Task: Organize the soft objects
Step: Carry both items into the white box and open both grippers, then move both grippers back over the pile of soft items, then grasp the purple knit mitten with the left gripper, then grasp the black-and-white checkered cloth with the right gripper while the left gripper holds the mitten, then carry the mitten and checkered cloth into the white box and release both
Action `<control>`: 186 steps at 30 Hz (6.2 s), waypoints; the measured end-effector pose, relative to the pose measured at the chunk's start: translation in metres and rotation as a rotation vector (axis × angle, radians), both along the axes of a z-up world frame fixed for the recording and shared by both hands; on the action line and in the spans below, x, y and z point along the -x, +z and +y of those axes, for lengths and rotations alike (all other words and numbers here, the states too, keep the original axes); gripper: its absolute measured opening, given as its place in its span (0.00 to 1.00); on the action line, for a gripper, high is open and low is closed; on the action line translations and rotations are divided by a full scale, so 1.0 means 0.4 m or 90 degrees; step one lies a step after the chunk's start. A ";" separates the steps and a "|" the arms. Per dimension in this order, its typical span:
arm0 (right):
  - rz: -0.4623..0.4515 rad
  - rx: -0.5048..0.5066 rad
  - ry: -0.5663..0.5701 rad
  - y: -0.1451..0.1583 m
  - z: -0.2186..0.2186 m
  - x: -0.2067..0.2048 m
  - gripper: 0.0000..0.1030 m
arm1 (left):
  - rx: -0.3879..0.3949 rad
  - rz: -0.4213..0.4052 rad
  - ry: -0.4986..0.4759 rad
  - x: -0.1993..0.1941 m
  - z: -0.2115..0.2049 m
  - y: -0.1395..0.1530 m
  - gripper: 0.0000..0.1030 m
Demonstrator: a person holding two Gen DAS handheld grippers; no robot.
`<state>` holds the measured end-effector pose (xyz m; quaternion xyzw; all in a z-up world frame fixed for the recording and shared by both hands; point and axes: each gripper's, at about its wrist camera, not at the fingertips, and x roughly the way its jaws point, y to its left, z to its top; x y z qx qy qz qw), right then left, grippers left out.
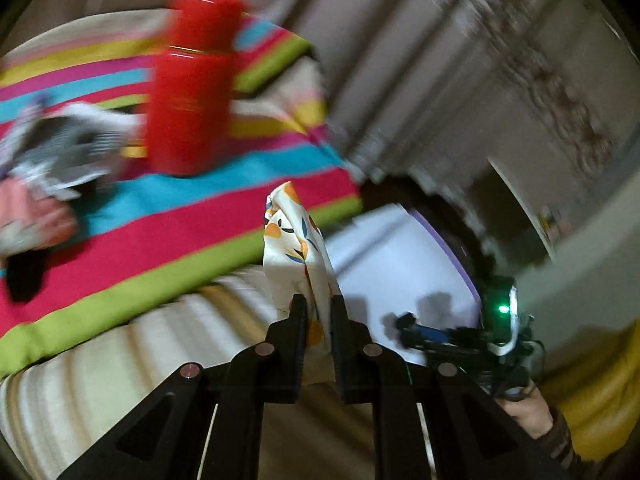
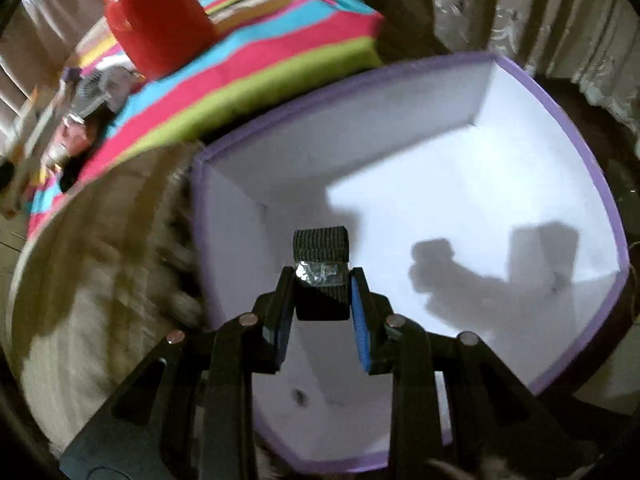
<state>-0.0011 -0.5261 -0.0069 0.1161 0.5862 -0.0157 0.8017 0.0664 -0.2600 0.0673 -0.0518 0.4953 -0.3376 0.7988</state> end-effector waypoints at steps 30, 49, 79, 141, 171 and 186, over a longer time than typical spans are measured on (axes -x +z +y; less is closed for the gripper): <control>-0.033 0.048 -0.047 -0.127 -0.065 0.016 0.73 | -0.371 0.089 -0.116 -0.201 -0.414 -0.283 0.35; -0.094 0.094 -0.009 0.026 -0.021 0.037 0.74 | -0.118 -0.092 -0.013 -0.113 -0.051 0.014 0.37; -0.264 0.045 0.255 0.313 0.524 -0.296 0.85 | -0.067 -0.079 0.374 -0.494 0.646 -0.054 0.21; -0.210 -0.099 0.285 0.142 0.825 -0.574 0.28 | 0.085 -0.136 0.432 -0.198 0.730 0.013 0.12; -0.302 -0.007 0.264 0.260 0.696 -0.311 0.22 | -0.101 -0.052 0.408 -0.267 0.661 -0.109 0.28; -0.300 -0.017 0.186 0.285 0.535 -0.237 0.22 | -0.060 -0.146 0.401 -0.129 0.584 0.026 0.15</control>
